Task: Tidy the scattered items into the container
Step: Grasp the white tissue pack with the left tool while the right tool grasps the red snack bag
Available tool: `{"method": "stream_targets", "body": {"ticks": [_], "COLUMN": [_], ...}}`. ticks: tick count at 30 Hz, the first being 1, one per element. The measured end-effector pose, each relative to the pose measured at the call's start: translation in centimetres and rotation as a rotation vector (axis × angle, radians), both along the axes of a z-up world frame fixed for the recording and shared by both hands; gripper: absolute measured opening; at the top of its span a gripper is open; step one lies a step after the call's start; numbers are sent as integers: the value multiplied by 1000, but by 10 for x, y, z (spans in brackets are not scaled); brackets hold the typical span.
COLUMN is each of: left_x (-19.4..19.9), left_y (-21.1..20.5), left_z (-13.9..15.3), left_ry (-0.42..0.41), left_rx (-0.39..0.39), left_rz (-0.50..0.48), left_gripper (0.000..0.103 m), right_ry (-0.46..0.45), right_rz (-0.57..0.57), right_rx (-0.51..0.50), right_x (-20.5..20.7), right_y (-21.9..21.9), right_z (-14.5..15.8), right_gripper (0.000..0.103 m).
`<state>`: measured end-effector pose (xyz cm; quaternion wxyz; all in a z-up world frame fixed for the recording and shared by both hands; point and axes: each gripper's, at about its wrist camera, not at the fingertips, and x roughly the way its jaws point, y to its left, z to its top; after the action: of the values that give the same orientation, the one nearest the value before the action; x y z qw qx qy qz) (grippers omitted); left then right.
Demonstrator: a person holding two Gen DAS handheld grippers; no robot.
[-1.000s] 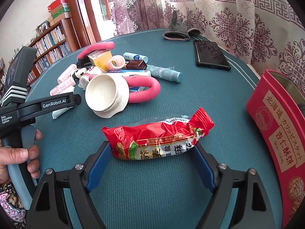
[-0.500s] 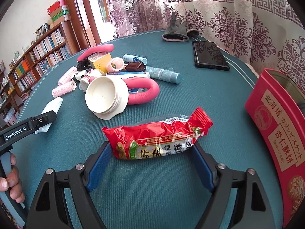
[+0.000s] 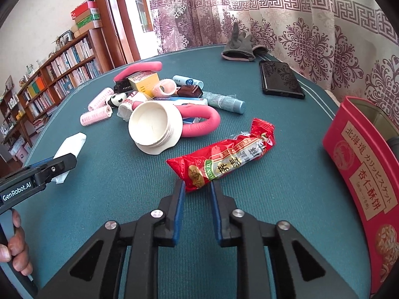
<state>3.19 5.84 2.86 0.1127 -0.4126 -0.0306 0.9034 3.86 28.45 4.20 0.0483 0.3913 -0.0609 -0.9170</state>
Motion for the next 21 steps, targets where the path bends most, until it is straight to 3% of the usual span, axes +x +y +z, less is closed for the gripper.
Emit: {"method": "stream_targets", "body": {"ticks": [3, 4, 5, 6, 7, 8, 9, 12, 18, 19, 21], "left_x": [2, 2, 2, 2, 2, 2, 2, 3, 4, 4, 3], "left_y": [1, 2, 2, 3, 4, 4, 5, 5, 1, 0, -2], "left_z": [-1, -2, -3, -3, -4, -5, -5, -6, -7, -8, -9], "left_ry": [-1, -1, -3, -4, -5, -7, -9, -9, -14, -16, -20], "left_rx": [1, 2, 4, 7, 8, 10, 13, 20, 37, 40, 44], "left_rz": [-9, -12, -14, -16, -18, -20, -23, -30, -27, -26, -23], "left_gripper": [50, 50, 50, 50, 50, 50, 50, 50, 50, 50, 50], "right_ry": [-17, -37, -54, -53, -46, -38, -23, -36, -100, -85, -79], "right_rz": [-10, -24, -44, -54, -66, -82, -93, -108, -156, -153, -139], "right_rx": [-90, -133, -162, -185, -186, -171, -162, -154, 6, 51, 122], "right_x": [-1, -2, -3, -2, 0, 1, 2, -6, -44, -46, -48], "right_y": [13, 20, 26, 30, 32, 33, 34, 33, 14, 9, -2], "right_z": [-2, -4, -6, -5, -3, 1, 3, 7, -4, -4, -5], "right_gripper": [20, 25, 38, 44, 62, 87, 92, 94, 87, 83, 66]}}
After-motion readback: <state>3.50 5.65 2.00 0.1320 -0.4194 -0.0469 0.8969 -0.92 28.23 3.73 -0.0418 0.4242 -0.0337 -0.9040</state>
